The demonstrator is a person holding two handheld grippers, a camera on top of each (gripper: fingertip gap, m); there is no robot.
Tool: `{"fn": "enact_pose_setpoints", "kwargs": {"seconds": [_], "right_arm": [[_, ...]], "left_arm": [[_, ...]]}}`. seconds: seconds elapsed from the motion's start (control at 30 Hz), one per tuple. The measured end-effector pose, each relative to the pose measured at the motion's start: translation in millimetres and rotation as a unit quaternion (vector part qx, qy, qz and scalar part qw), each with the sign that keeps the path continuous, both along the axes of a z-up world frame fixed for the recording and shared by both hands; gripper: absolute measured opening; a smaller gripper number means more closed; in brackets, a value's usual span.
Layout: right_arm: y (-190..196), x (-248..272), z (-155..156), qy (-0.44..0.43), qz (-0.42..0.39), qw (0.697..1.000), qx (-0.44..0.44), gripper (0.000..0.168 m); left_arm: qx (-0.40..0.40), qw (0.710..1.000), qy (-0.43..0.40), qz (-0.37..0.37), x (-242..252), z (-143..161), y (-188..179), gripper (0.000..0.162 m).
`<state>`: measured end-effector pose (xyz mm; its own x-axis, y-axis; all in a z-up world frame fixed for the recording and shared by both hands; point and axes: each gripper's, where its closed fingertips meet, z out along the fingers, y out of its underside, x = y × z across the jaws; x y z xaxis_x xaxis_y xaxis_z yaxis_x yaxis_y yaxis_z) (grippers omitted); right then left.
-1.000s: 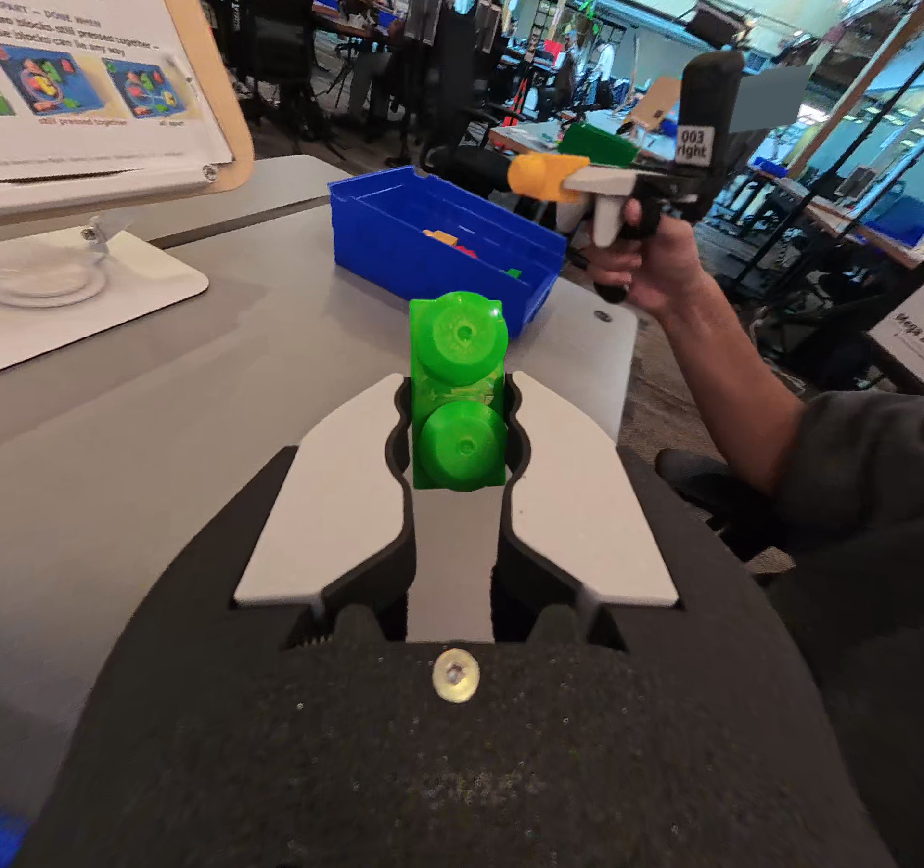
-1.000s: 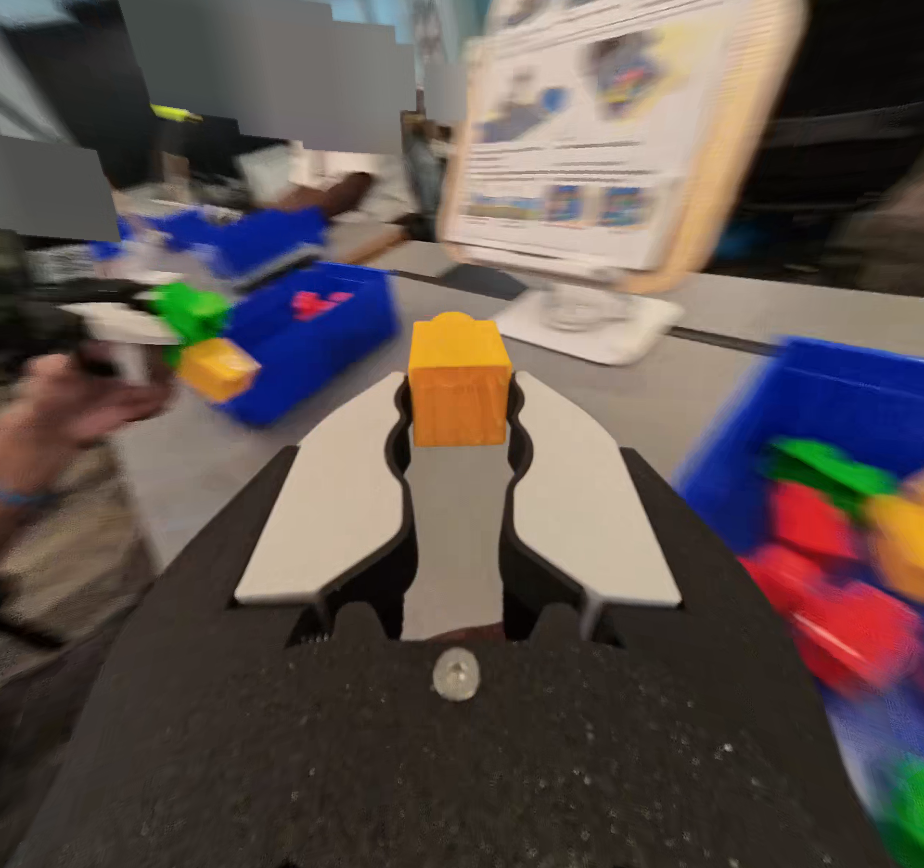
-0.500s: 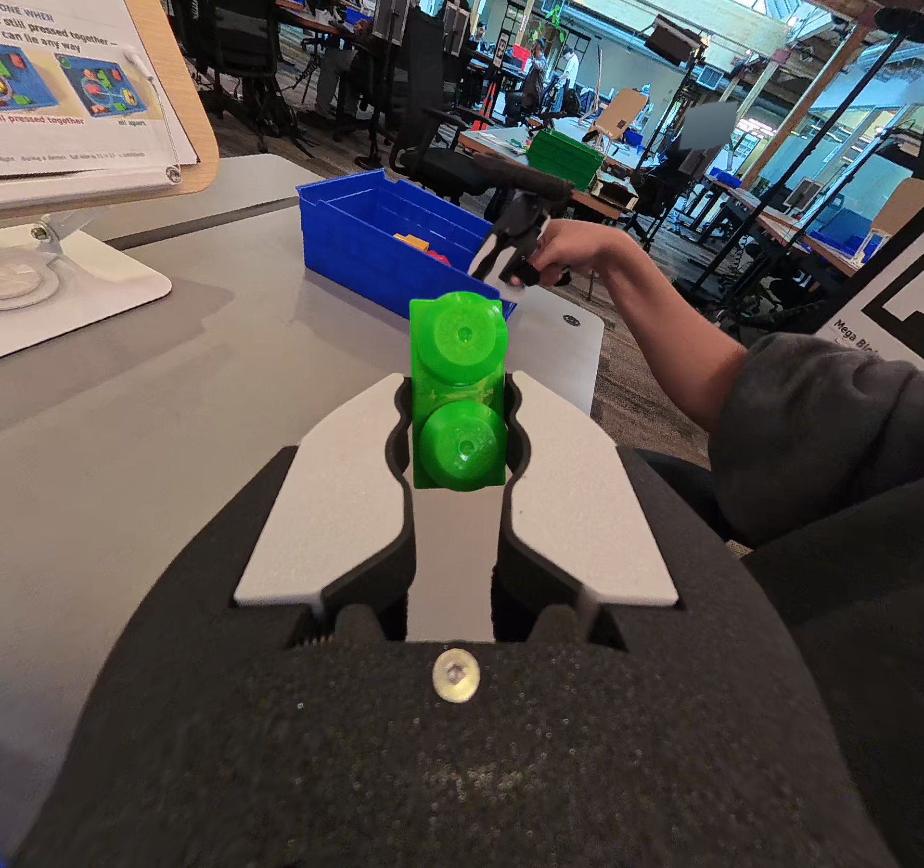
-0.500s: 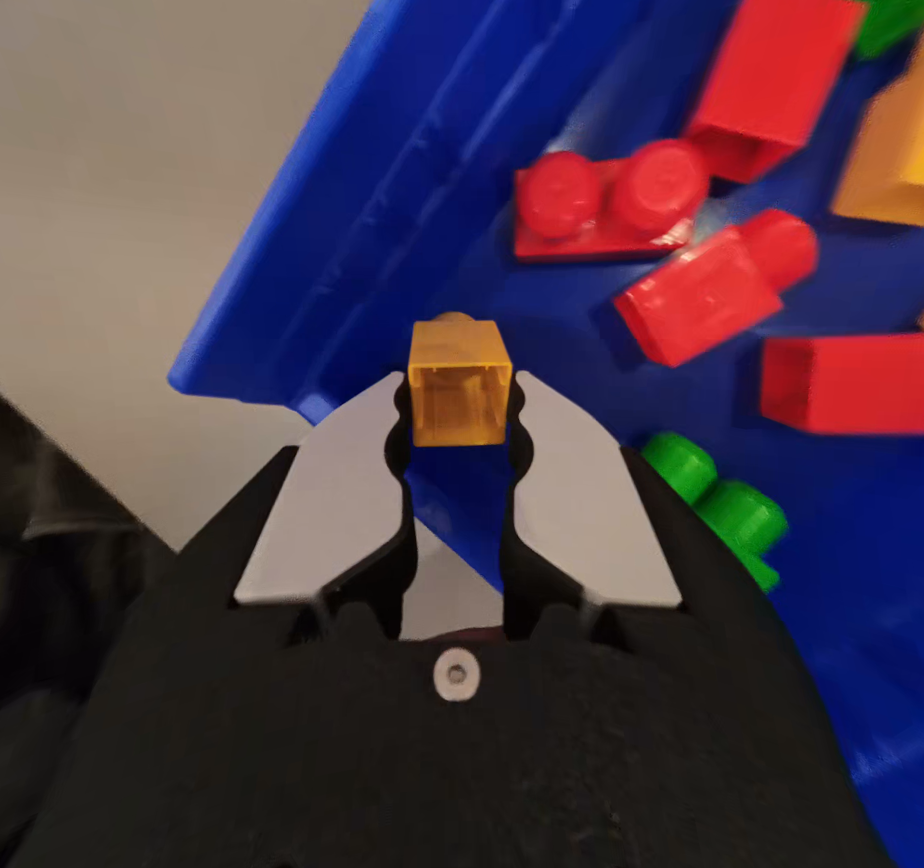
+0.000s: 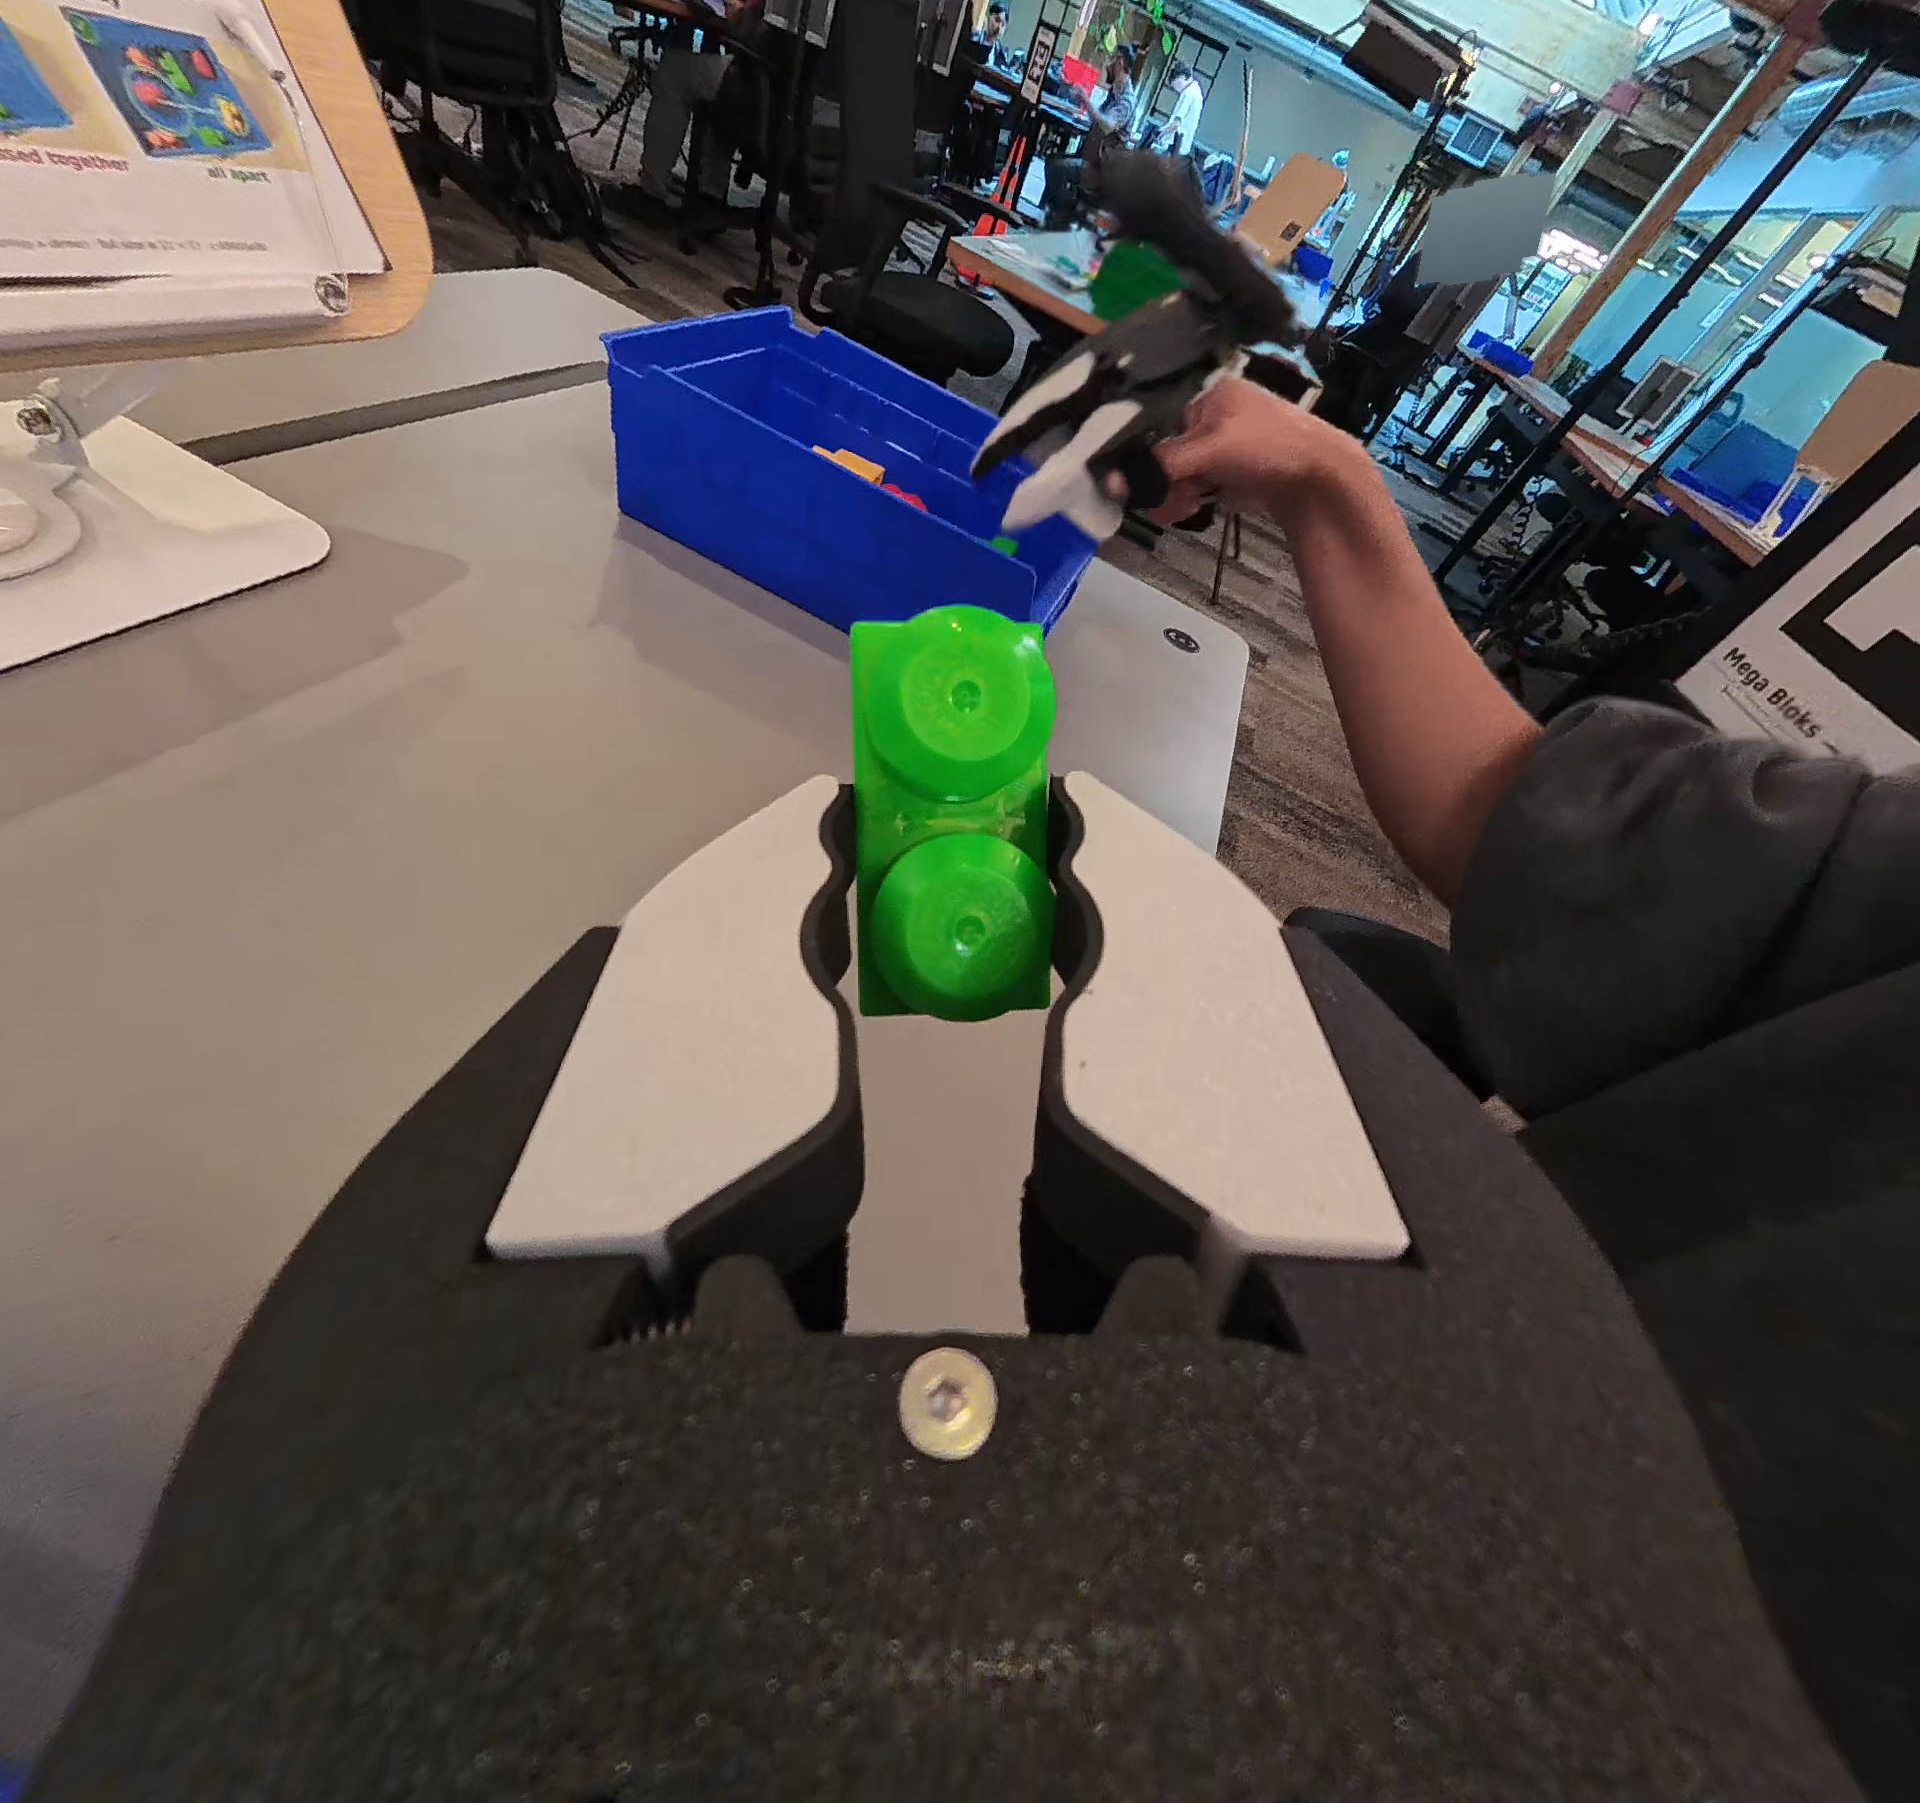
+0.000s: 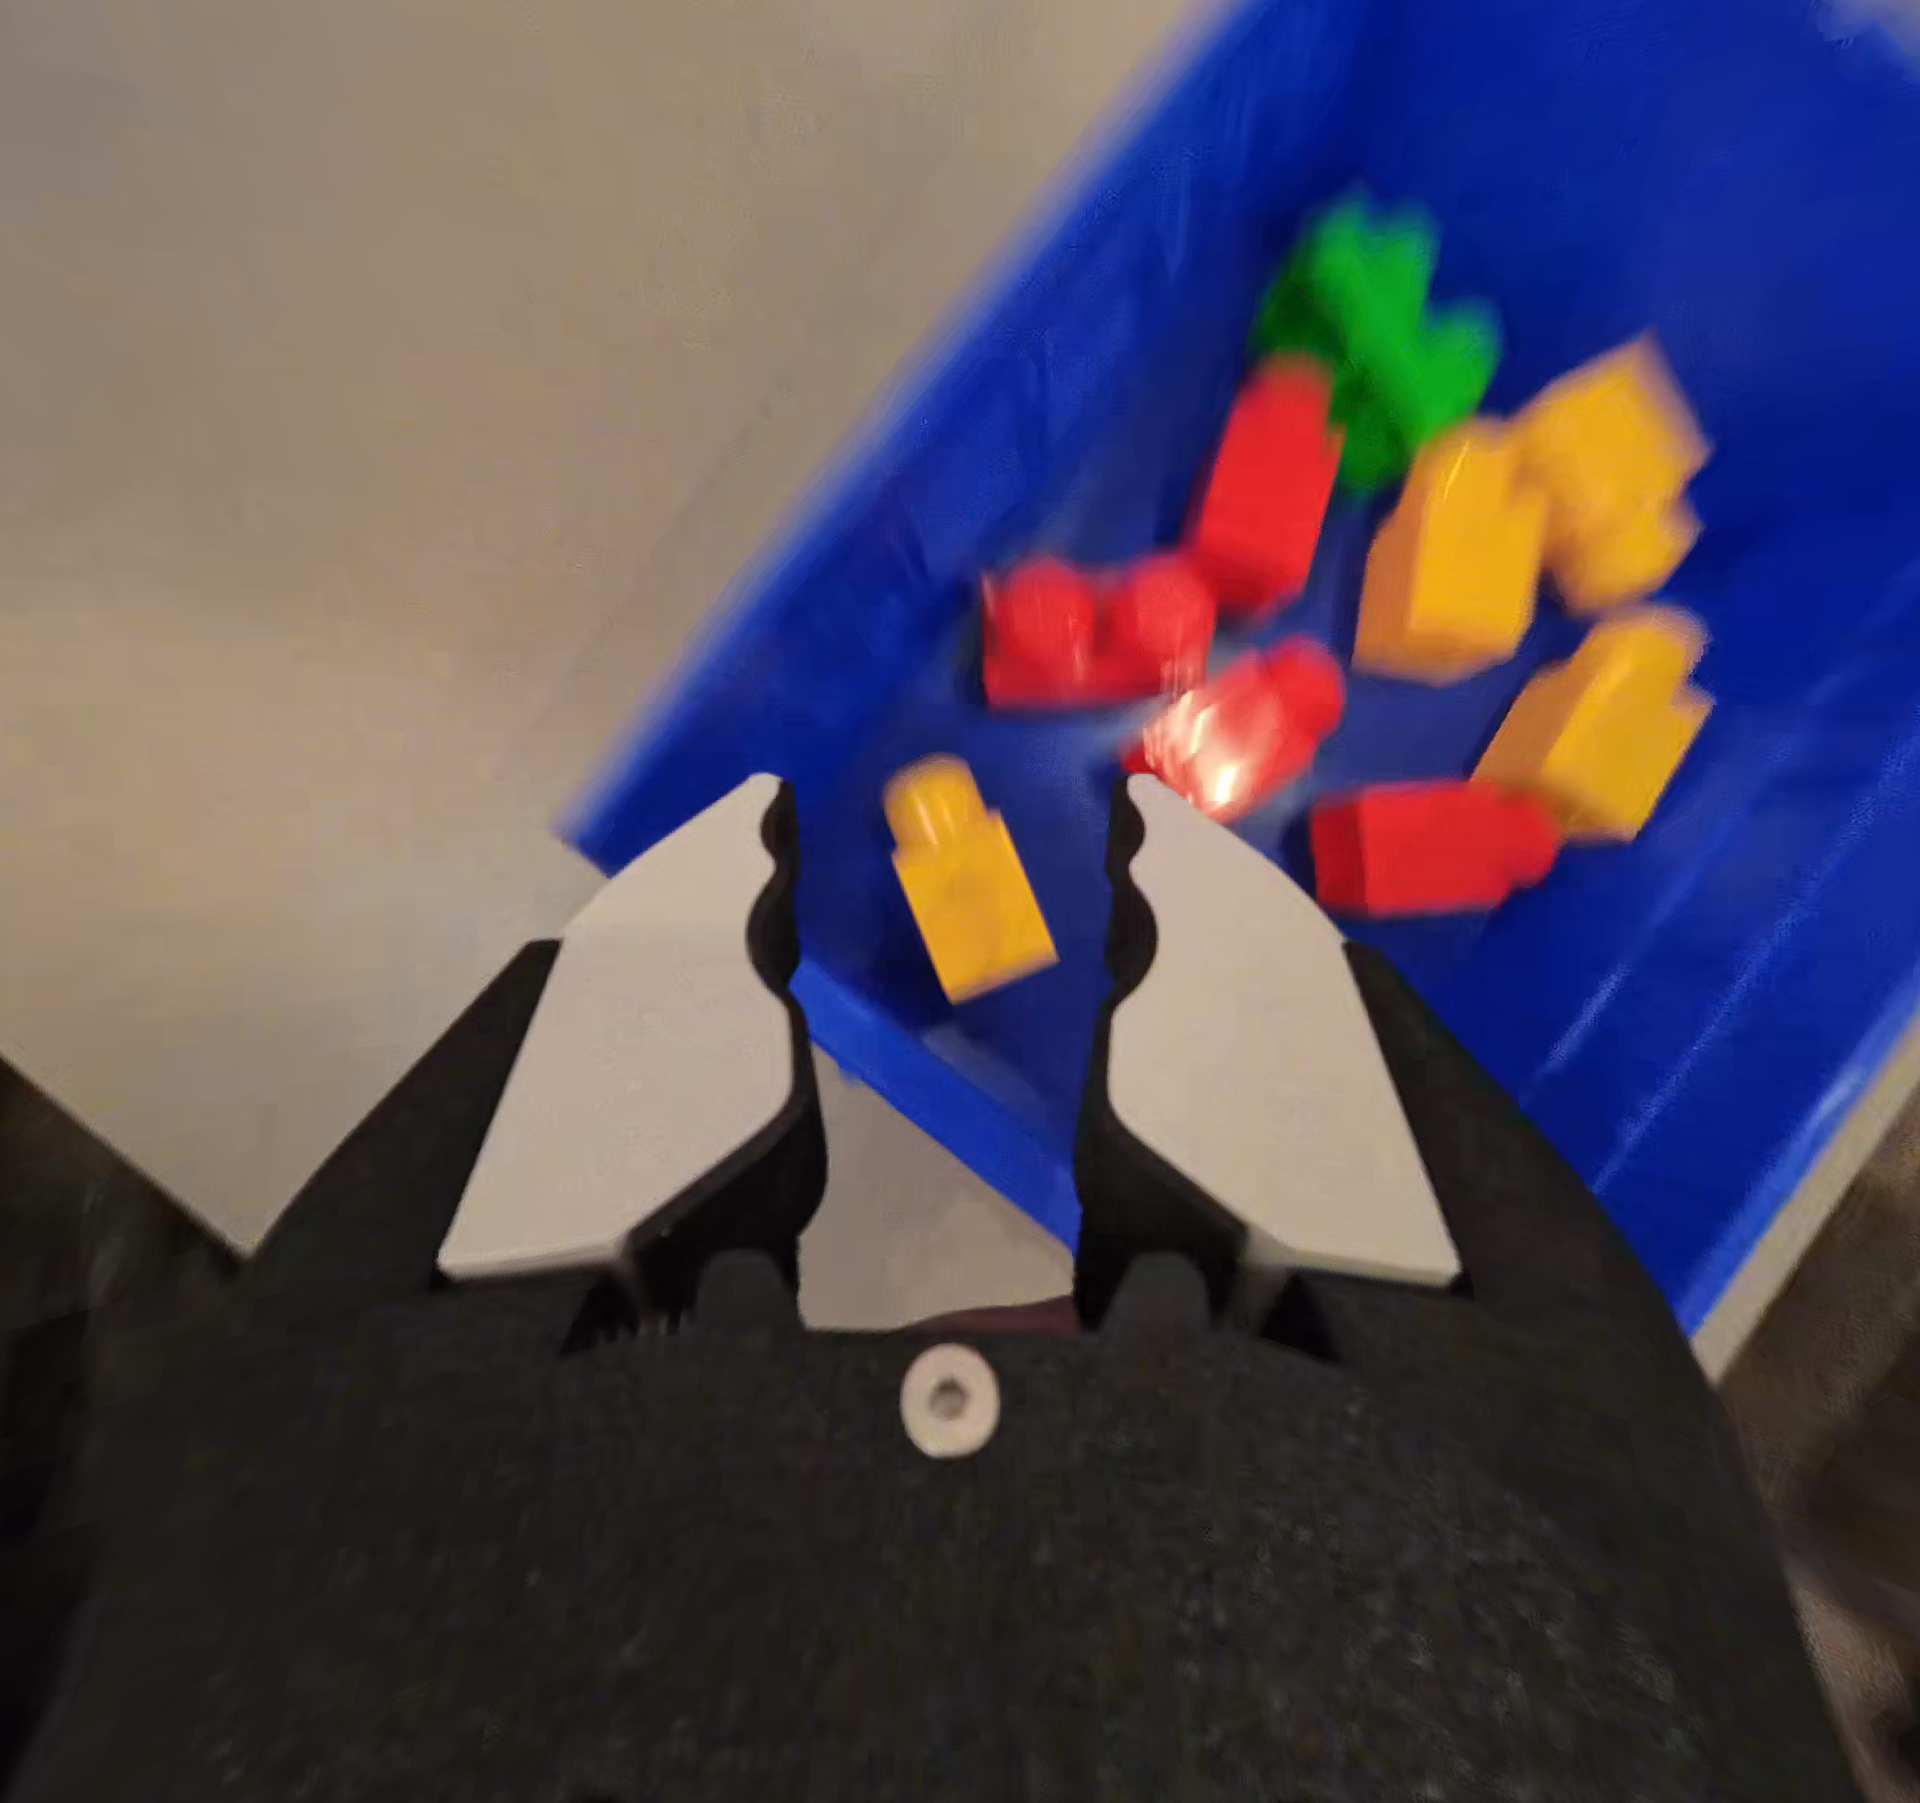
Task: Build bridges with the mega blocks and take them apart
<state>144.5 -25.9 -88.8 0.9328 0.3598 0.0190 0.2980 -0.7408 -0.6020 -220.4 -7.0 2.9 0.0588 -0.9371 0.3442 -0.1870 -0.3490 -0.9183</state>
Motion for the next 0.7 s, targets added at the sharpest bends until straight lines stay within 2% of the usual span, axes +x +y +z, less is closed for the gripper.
{"fn": "enact_pose_setpoints", "kwargs": {"seconds": [0.03,0.1,0.17,0.23,0.3,0.37,0.43,0.53,0.57,0.63,0.7], "right_arm": [[5,-22,31,0.025,0.008,0.996,0.084,0.056],[3,-94,83,0.122,0.077,0.964,0.225,0.058],[-15,-178,105,0.248,0.161,0.907,0.300,0.054],[-32,-253,95,0.365,0.223,0.855,0.293,0.052],[-33,-306,62,0.405,0.243,0.851,0.230,0.070],[-29,-330,49,0.450,0.229,0.837,0.210,0.070],[-24,-335,50,0.491,0.212,0.821,0.200,0.067],[-21,-330,60,0.530,0.210,0.795,0.205,0.050],[-23,-331,58,0.530,0.216,0.797,0.193,0.049],[-28,-331,55,0.522,0.233,0.798,0.189,0.034],[-30,-328,56,0.527,0.235,0.794,0.189,0.034]], "left_arm": [[-0.001,1.000,-0.002,-0.002,-1,1,0,0.035],[-0.006,1.000,-0.007,-0.010,-2,1,-1,0.035],[-0.016,0.999,-0.017,-0.023,0,2,-3,0.034],[-0.034,0.998,-0.034,-0.044,4,3,-8,0.034],[-0.054,0.995,-0.055,-0.064,10,4,-12,0.034],[-0.077,0.991,-0.072,-0.083,17,3,-18,0.034],[-0.094,0.987,-0.082,-0.099,22,1,-23,0.034],[-0.109,0.984,-0.081,-0.115,29,-6,-30,0.034],[-0.110,0.984,-0.079,-0.115,31,-9,-30,0.034],[-0.118,0.981,-0.085,-0.130,32,-9,-34,0.034],[-0.123,0.979,-0.083,-0.142,32,-10,-37,0.034]]}}
